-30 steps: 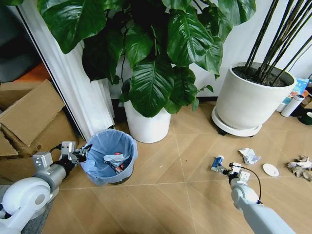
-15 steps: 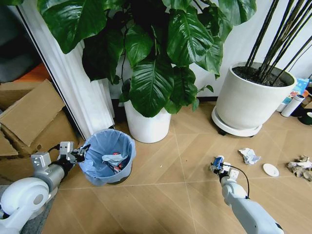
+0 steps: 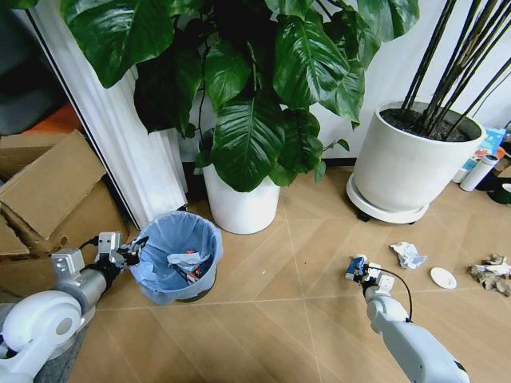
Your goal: Pick up the trash bin and place the garbage on the floor into it.
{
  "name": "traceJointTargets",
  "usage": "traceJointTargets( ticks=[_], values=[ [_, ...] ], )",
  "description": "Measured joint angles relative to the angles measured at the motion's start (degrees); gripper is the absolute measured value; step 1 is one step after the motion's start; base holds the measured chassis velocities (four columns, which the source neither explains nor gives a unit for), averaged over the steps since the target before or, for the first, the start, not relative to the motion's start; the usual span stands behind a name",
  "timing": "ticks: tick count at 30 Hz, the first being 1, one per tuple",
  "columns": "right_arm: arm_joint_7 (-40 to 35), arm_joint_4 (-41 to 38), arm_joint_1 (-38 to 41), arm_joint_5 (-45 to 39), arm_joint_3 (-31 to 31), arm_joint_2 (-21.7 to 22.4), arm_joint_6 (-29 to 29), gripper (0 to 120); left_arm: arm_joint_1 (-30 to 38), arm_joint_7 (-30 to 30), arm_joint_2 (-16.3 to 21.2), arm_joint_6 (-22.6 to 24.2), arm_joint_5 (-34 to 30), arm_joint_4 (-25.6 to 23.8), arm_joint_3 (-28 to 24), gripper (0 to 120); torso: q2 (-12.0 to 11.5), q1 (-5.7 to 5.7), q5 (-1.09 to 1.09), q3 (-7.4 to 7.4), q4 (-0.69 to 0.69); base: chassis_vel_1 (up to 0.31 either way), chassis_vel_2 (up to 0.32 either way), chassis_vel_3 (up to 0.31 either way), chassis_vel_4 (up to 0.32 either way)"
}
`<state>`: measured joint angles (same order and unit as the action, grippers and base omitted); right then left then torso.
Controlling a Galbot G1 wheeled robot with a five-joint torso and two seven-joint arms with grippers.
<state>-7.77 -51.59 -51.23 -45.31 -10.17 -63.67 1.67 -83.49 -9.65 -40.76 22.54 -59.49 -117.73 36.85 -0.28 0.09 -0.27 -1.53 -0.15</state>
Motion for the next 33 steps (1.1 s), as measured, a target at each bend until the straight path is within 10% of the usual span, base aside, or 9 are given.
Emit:
traceJointTargets(
  ticks=[14, 33],
  values=[
    [3.5, -10.8, -4.8, 0.1, -0.5, 5.7, 2.1, 0, -0.6, 0.0, 0.0, 0.0, 0.3, 0.3, -0.8, 0, 0.0, 0.0, -0.01, 0.0, -0.02, 0.0, 0.0, 0.0, 0.0],
    [43.3, -37.7, 0.9, -10.3, 16.7, 13.9, 18.0, 0, 0.0, 0.0, 0.4, -0.2, 0.7, 0.5, -2.9, 0, 0.0, 0.0, 0.0, 0.0, 0.0, 0.0, 0.0, 0.0, 0.0]
  ],
)
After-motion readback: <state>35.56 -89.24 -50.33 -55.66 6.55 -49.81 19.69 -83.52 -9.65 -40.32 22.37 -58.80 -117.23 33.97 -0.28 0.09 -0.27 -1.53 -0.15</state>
